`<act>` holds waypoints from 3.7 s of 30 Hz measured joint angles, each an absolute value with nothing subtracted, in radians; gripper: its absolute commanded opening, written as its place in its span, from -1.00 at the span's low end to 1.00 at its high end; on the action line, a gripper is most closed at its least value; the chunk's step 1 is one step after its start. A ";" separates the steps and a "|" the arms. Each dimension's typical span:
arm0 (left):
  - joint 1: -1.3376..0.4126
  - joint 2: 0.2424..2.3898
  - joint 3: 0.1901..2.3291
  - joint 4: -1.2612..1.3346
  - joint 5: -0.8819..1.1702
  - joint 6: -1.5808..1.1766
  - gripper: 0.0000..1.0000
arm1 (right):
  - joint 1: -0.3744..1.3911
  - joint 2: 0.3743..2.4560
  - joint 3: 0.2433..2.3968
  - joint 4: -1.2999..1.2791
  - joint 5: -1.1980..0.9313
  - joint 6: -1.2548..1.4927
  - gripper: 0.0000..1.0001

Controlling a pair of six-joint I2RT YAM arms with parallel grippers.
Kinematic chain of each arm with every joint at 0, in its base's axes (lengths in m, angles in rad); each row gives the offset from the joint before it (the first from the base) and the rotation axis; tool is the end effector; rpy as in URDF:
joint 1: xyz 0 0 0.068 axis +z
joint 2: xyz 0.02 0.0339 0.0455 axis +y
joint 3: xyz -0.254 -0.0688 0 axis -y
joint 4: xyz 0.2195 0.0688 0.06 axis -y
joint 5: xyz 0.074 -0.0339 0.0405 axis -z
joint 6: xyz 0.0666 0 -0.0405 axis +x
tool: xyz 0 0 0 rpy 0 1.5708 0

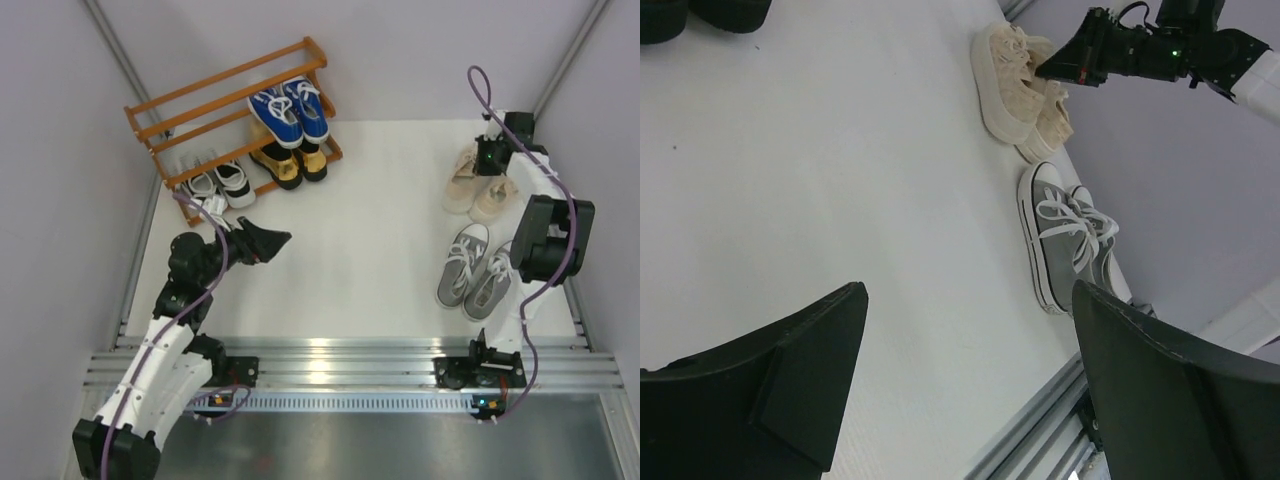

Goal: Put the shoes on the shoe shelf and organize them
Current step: Pick up the shoe at the center of the board, then place the shoe at the center of the board.

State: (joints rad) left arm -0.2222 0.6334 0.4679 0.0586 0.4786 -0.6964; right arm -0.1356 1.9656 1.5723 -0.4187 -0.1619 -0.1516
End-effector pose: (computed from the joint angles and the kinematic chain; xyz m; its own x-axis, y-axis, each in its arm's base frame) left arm 0.1630 -0.0683 0.2727 -0.4918 -0.4726 -0.7313 0.4260 0.6019 -0.6755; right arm 0.4370 -0.0488 0.2179 -0.7143 -0.0530 -0.6978 -0.0853 0.9963 0.0117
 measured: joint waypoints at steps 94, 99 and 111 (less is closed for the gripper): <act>-0.976 1.089 0.603 -0.076 -0.495 -0.806 -1.00 | 0.638 1.533 1.070 -0.223 -0.597 -0.017 -0.54; -0.974 1.138 0.517 -0.109 -0.471 -0.784 -1.00 | 0.638 1.567 1.065 -0.232 -0.645 -0.072 0.18; -0.970 1.050 0.441 -0.041 -0.429 -0.795 0.09 | 0.578 1.386 0.973 -0.308 -0.683 -0.316 0.98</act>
